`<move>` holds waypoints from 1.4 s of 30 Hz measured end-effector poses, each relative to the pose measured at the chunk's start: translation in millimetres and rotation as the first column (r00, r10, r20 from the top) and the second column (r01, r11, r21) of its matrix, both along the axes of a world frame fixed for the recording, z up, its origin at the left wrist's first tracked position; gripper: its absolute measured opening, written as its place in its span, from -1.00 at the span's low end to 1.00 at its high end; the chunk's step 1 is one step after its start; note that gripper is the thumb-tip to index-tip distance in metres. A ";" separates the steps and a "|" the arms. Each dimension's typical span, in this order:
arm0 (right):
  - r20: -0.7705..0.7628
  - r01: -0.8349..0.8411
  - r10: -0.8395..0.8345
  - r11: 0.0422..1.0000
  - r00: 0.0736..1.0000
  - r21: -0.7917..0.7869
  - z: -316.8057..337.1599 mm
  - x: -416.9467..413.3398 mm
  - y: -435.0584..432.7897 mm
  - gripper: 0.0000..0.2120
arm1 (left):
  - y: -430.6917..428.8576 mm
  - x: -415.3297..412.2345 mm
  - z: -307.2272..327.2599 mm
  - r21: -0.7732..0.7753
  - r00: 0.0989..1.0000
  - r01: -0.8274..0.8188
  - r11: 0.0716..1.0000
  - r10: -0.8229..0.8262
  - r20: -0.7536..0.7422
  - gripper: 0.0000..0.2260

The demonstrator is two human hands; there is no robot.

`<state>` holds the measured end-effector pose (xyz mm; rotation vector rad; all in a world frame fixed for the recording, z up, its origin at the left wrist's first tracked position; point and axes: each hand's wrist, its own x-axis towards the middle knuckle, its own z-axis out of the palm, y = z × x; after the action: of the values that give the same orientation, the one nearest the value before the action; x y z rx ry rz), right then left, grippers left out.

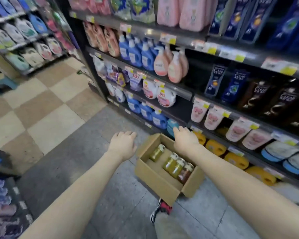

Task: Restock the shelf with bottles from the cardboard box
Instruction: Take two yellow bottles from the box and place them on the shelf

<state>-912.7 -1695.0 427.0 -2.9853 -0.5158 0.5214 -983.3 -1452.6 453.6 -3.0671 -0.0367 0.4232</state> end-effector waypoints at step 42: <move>-0.575 0.962 -0.816 0.205 0.066 -0.180 -589.6 162.1 77.1 -0.45 | 13.8 306.9 -612.2 -0.207 0.764 0.162 0.965 -0.255 -0.592 -0.48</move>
<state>-750.5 -1617.9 -162.6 -1.9858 1.2417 0.9643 -676.4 -1438.8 -158.6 -2.8397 0.3732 1.4348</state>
